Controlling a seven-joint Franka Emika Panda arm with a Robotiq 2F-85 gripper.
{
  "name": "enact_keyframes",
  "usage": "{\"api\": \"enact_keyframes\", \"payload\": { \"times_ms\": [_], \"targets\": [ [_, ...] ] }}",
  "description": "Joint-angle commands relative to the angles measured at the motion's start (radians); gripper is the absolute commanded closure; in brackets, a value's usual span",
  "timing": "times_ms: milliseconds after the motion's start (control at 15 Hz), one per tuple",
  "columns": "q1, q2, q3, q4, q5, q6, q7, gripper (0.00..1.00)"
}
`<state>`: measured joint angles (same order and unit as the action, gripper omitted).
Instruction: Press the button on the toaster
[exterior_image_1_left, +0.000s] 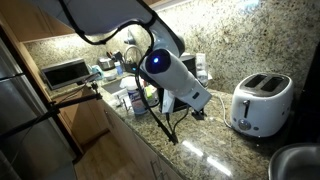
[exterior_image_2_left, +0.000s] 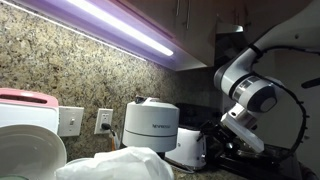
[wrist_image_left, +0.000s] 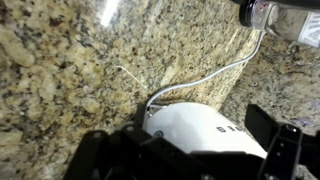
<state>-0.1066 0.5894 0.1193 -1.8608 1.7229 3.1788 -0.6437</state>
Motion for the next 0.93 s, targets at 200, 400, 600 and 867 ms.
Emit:
{"api": "enact_keyframes", "payload": {
  "times_ms": [200,400,600,867],
  "targets": [
    [-0.022,0.044,-0.032,0.029,0.001,0.053,0.126,0.00],
    [-0.036,0.060,-0.043,0.021,-0.028,0.060,0.179,0.00],
    [-0.053,0.091,-0.041,0.017,-0.073,0.048,0.237,0.00],
    [-0.059,0.122,-0.049,0.009,-0.144,0.036,0.335,0.00]
  ]
}}
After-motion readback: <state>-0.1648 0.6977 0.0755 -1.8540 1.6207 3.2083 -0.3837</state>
